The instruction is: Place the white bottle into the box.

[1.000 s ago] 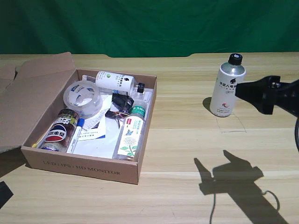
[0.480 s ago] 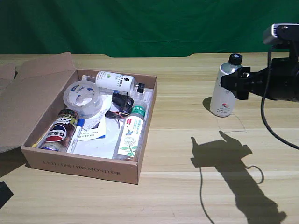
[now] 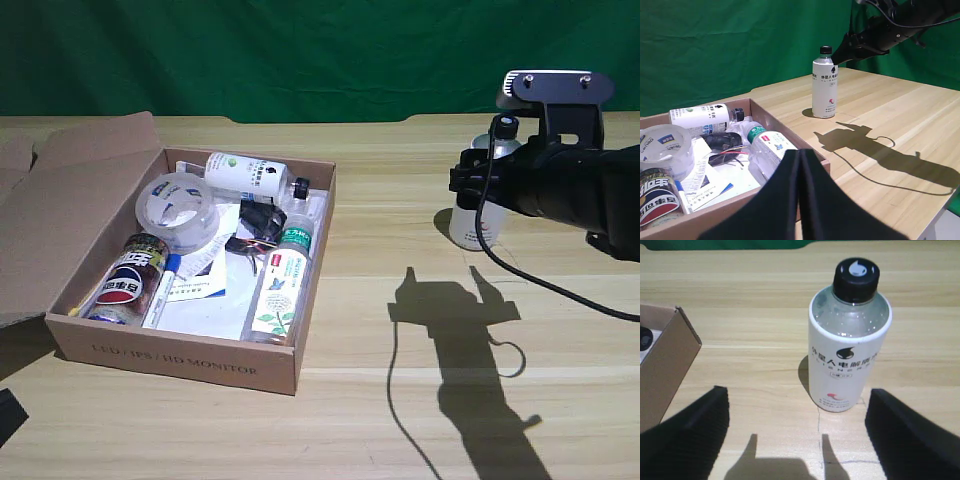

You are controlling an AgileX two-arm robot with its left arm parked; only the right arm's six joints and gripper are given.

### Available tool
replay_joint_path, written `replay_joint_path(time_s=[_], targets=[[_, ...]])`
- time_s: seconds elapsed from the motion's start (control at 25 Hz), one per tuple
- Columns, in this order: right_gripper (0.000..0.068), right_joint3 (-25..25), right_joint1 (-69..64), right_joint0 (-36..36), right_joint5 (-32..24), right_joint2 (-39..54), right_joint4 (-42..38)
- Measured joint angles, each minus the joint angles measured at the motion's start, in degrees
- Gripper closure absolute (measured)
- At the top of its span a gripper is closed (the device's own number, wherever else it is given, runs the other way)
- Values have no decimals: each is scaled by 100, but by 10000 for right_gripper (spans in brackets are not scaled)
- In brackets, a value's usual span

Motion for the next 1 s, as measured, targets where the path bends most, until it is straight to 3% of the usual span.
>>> replay_joint_path(time_s=[0.56, 0.84, 1.0], targets=[[4, 86, 1070, 0, 307, -675, -592], [4, -568, 1501, 0, 1120, -848, -843], [4, -1024, 1693, -52, 1857, -872, -1060]])
